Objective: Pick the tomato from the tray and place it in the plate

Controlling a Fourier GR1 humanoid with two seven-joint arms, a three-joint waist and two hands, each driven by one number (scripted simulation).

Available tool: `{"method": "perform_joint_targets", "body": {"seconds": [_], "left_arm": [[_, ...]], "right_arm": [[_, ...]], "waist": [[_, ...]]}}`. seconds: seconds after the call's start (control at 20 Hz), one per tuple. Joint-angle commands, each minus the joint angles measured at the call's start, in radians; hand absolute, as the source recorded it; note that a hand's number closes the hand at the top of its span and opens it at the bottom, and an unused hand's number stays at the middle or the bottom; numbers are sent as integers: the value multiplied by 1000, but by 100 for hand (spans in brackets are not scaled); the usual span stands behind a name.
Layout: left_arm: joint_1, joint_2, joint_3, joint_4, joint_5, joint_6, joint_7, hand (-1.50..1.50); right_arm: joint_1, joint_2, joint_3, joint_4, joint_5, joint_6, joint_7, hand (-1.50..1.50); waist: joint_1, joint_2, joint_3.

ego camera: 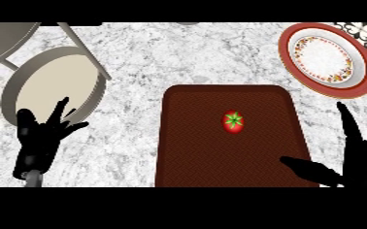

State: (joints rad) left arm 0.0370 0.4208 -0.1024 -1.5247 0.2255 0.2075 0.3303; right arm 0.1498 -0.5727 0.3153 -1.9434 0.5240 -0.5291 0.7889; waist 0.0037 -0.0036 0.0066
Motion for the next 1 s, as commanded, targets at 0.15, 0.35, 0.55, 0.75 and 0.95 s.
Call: {"method": "perform_joint_targets", "body": {"seconds": [0.15, 0.35, 0.55, 0.75, 0.95], "left_arm": [[-11, -149, -83, 19, 26, -45, -84, 0], [-24, -155, -71, 33, 29, -72, -86, 0], [-7, -179, -86, -5, 3, -52, -73, 0], [-11, -186, -64, 22, -1, -51, -81, 0], [-35, -198, -65, 35, -12, -53, -73, 0]], "right_arm": [[-162, 66, 103, -34, 176, 173, 343, -150], [-245, 146, 128, 36, 244, 232, 439, -150], [-288, 254, 172, 79, 256, 283, 483, -150], [-298, 347, 193, 139, 295, 270, 467, -150], [-382, 400, 156, 209, 323, 299, 462, -150]], "waist": [[12, 8, -14], [11, 9, -13], [10, 6, -10], [-5, 6, -9], [-11, 8, -9]]}}
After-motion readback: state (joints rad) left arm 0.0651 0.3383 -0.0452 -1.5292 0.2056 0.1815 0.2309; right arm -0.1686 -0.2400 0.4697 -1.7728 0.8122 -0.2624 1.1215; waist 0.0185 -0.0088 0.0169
